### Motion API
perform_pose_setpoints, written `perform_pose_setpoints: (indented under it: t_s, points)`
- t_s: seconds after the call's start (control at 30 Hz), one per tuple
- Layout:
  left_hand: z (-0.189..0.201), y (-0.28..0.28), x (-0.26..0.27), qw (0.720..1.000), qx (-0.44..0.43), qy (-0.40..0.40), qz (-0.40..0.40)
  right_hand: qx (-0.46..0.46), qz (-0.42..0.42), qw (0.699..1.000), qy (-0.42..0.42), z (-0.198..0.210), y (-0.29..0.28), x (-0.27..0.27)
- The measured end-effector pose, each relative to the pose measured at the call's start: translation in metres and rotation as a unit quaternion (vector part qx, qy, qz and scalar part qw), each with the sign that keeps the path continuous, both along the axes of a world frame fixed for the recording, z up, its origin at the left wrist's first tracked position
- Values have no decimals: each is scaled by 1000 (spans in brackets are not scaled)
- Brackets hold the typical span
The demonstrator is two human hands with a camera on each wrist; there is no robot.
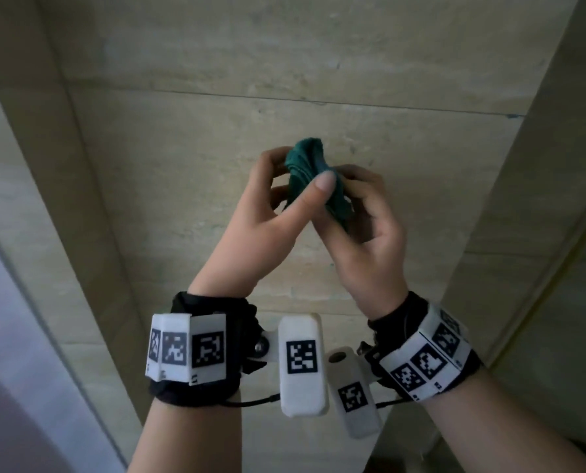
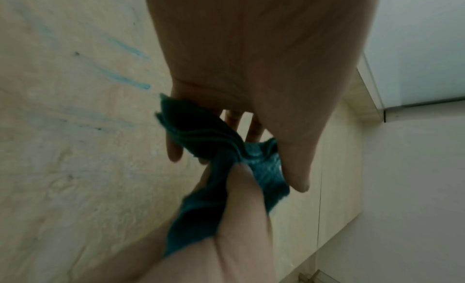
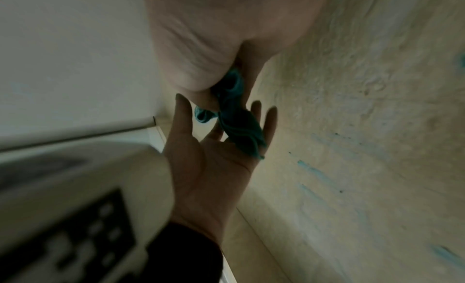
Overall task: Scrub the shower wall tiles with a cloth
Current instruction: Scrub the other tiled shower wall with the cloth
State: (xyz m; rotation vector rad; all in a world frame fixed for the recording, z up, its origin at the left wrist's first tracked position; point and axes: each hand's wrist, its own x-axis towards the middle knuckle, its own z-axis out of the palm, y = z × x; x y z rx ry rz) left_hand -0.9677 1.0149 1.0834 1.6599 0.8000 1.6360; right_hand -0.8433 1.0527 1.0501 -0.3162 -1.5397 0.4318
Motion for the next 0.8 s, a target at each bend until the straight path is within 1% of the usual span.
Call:
perform_pose_setpoints:
  t_s: [0.1,0.23,0.4,0.47,0.53,0.6,0.67,0.7,0.73,0.8]
  points:
    - [3,-5,-3,999,7,-37,9,58,-21,997,-39,-3,4,-5]
    - [4,-5,-4,998,1,-53,31,93,-98,988,-69,-6,12,-5]
    - [0,1,-5,996,-46,-72,29,122,-211,958,-151,-7,15,3]
    - [-4,5,-4,994,-53,-92,22,136,-221,948,-183,-8,14,7]
    - [-7,9,-4,991,-48,-124,26,147,-208,945,-207,-8,13,13]
    - [-10,11,-6,986,-34,-159,48,159,-219,943,-196,-8,17,25]
    - [-10,13,-8,978,-6,-178,112,168,-281,933,-148,-7,28,43]
    - [-10,15,-10,970,13,-173,169,166,-331,920,-127,-7,35,53]
    - [-11,16,-10,958,35,-155,238,155,-387,902,-117,-8,41,62]
    - [-14,21,-11,918,88,-96,375,111,-480,860,-129,-10,52,75]
